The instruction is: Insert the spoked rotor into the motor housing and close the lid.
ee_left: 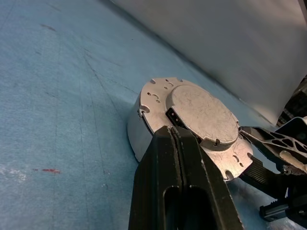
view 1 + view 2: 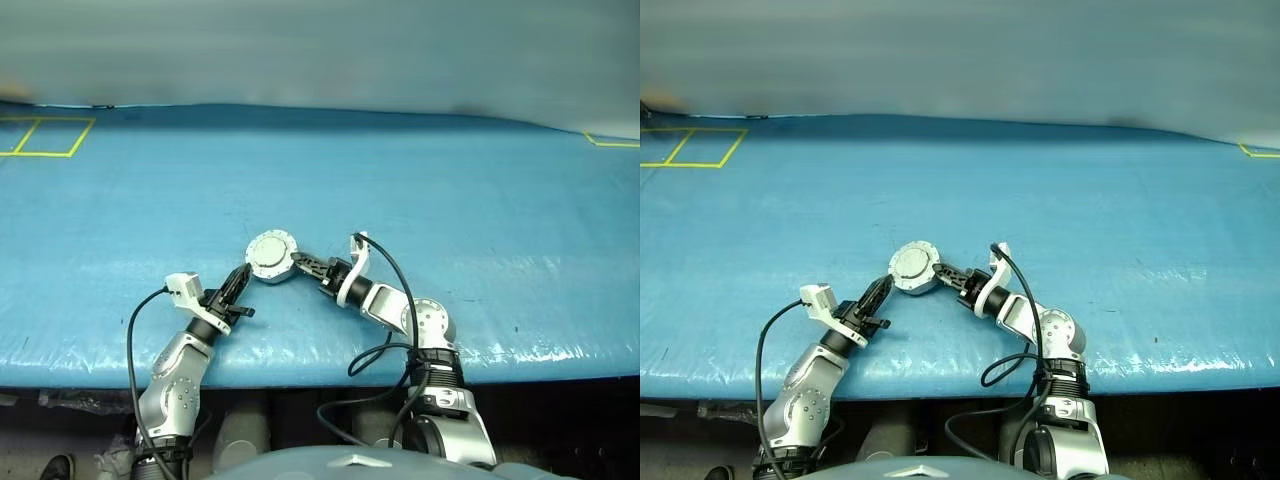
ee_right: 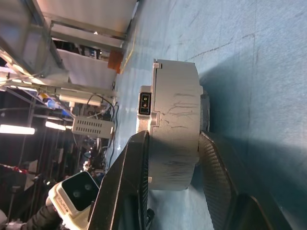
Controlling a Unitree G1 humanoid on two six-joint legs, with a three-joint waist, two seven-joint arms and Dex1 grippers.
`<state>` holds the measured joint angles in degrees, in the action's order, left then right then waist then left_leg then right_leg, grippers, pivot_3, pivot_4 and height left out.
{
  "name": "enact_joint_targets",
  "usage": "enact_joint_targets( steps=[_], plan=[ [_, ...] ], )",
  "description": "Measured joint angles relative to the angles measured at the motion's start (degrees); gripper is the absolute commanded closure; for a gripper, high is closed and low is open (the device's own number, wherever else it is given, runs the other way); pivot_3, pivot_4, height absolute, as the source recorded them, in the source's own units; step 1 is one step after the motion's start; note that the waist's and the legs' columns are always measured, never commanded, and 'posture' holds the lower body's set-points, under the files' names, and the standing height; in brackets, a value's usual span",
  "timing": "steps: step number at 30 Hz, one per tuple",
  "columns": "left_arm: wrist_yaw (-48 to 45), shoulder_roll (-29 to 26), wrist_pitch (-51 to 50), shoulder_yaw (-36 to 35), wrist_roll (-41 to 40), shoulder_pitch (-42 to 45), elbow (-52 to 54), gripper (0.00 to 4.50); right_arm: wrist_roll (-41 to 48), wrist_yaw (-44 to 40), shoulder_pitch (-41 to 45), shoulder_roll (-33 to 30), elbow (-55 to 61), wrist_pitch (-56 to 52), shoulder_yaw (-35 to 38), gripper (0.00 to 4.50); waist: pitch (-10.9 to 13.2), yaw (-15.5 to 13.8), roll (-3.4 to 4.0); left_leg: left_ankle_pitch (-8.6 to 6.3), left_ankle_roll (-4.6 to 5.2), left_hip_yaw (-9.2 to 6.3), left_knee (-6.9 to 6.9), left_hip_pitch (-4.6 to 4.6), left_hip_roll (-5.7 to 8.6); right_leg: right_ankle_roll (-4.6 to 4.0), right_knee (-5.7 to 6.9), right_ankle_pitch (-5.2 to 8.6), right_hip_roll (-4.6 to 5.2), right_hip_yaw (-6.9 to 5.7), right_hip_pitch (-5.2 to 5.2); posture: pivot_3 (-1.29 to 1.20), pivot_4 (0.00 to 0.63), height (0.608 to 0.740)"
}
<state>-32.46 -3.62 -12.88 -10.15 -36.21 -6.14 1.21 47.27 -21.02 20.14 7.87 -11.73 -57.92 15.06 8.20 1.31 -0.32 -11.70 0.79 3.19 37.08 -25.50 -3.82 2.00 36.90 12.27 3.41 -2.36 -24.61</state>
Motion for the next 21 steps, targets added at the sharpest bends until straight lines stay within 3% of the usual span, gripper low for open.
enact_joint_targets(
  steps=[3,15,21],
  plan=[
    [1.67,-0.21,-0.21,-1.46,-0.03,-0.14,-0.01,3.88,1.54,1.75,0.83,0.07,-0.63,0.39,1.76,3.32,0.01,-0.06,0.0,0.0,0.0,-0.03,-0.01,-0.06,0.07,0.01,-0.01,0.0,-0.02,0.01,0.0,0.0,0.15,0.74],
    [-0.19,2.61,-3.29,-3.8,-10.49,-1.55,2.88,0.03,5.23,4.91,1.71,0.16,-1.72,1.4,4.53,3.32,0.05,-0.01,0.0,0.0,0.01,-0.1,0.0,-0.07,0.09,0.05,-0.05,0.0,-0.02,0.01,0.02,0.0,0.15,0.74],
    [0.23,4.22,-6.11,-3.96,-14.46,-1.31,3.27,0.03,9.05,6.19,1.91,0.28,0.59,0.94,4.53,3.32,0.06,-0.01,-0.02,0.0,0.01,-0.12,0.0,-0.1,0.12,0.06,-0.05,0.0,-0.03,0.02,0.02,0.0,0.15,0.74]
  ],
)
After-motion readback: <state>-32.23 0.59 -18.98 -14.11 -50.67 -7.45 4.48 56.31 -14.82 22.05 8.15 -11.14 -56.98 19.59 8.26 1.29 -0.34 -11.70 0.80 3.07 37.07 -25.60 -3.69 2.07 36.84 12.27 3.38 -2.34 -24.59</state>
